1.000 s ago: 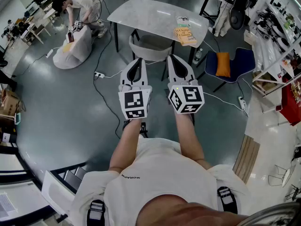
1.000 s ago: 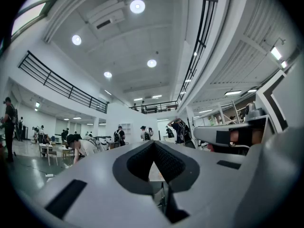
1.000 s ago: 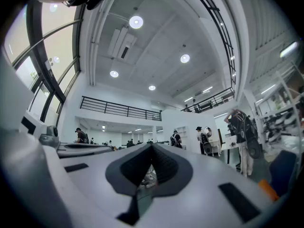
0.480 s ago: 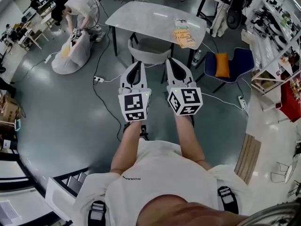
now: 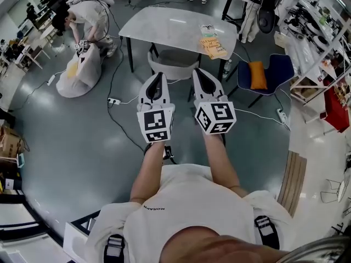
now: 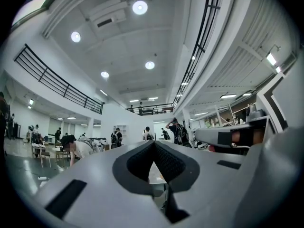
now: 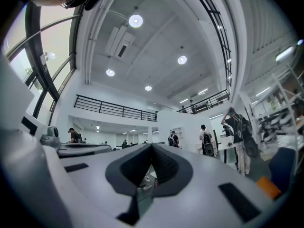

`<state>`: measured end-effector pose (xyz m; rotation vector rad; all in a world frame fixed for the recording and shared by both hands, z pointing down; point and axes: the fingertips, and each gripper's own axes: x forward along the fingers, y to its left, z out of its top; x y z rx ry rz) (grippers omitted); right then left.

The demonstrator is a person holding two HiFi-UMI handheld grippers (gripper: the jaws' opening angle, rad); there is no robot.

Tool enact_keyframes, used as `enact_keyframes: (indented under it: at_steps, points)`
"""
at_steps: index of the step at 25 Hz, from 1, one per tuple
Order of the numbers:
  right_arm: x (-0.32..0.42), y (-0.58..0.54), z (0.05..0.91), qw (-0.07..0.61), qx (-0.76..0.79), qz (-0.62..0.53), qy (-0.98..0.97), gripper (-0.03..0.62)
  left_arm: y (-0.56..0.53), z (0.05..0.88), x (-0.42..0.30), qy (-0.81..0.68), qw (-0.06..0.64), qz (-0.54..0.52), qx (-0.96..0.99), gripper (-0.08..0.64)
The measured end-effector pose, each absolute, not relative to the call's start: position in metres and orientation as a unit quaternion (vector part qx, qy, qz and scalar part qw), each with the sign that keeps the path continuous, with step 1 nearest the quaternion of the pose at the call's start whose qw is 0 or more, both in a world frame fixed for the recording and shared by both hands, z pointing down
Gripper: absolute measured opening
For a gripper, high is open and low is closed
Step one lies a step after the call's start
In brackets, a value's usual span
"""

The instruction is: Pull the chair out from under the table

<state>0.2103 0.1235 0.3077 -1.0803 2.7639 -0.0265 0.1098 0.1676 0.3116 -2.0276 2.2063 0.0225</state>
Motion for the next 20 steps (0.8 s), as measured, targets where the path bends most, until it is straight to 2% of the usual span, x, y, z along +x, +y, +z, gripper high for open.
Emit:
enact_keyframes:
  at_steps: [8,20]
  points:
    - [0.174,0.136,0.320,0.070,-0.374,0.004,0.925,0.012,0.171,0.323,0.068,0.727,0.074,0.003,-0.682,0.005]
    - [0.124,0.076,0.337,0.055,-0.373,-0.003,0.926,0.012,0.118,0.344,0.026,0.720,0.060,-0.011,-0.691,0.005]
